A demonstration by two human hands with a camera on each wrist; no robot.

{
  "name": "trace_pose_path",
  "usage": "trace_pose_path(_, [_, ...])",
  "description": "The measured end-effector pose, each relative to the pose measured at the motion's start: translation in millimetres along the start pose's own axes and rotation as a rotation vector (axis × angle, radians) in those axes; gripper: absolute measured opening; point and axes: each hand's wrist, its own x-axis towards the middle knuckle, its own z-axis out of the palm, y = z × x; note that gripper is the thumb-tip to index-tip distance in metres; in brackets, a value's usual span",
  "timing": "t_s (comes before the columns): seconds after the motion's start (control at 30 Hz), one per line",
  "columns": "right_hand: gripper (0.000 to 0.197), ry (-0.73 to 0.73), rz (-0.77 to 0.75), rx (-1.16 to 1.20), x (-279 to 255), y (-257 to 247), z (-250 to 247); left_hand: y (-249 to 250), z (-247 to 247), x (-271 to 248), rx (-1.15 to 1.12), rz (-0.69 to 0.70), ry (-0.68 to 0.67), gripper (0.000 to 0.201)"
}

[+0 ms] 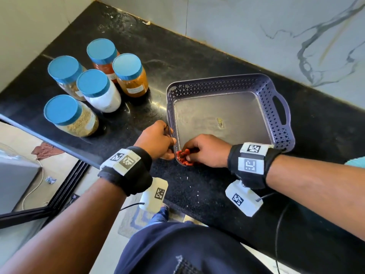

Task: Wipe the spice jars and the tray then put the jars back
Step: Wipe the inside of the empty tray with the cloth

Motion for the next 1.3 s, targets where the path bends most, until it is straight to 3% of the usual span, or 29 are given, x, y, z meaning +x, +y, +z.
trace_pose_path(0.07, [0.017,0.005,-0.007,-0.072,-0.8,2.9,-4.1,1.2,-0.4,-0.8,-0.02,-0.022,0.019,0.018])
trace_pose_path(0.23, [0.02,-0.021,0.022,-0.289,-15.7,31.1,-28.6,5.7,9.4,-5.1,-0.113,-0.044,-0.011,0.022])
trace_pose_path(0.43, [0.025,-0.126,0.317,-0.58,-48.3,91.5,-69.2,2.2,4.5,1.4,-0.03,-0.036,0.042,0.018])
trace_pose_path(0.53, [0.022,-0.091,0.419,-0.641,-59.3,101.4,-78.5,5.4,-2.1,2.2,-0.046,-0.063,0.027,0.019])
trace_pose_path(0.67, [0.026,-0.075,0.382,-0.53,-49.9,67.6,-63.5,6.4,-6.1,5.3,-0.058,-0.07,0.005,0.02])
trace_pose_path(0.77, [0.031,-0.084,0.281,-0.397,-23.3,32.4,-42.4,6.6,-5.5,6.1,-0.068,-0.071,0.01,0.015])
trace_pose_path(0.87, [0.023,-0.105,0.156,-0.31,5.2,-1.1,-23.1,5.5,-4.7,6.1,-0.069,-0.068,0.011,0.012])
trace_pose_path(1.03, [0.019,-0.107,0.012,-0.41,19.1,-18.2,-12.6,3.8,-9.3,7.8,-0.032,-0.033,0.028,0.014])
trace_pose_path(1.13, [0.018,-0.118,0.06,-0.498,0.4,-1.4,-27.2,2.5,-11.1,9.4,0.016,-0.016,0.011,0.014])
trace_pose_path(1.3, [0.018,-0.238,0.309,-0.665,-47.6,57.2,-57.8,2.3,-16.1,15.4,0.028,-0.011,0.018,0.017])
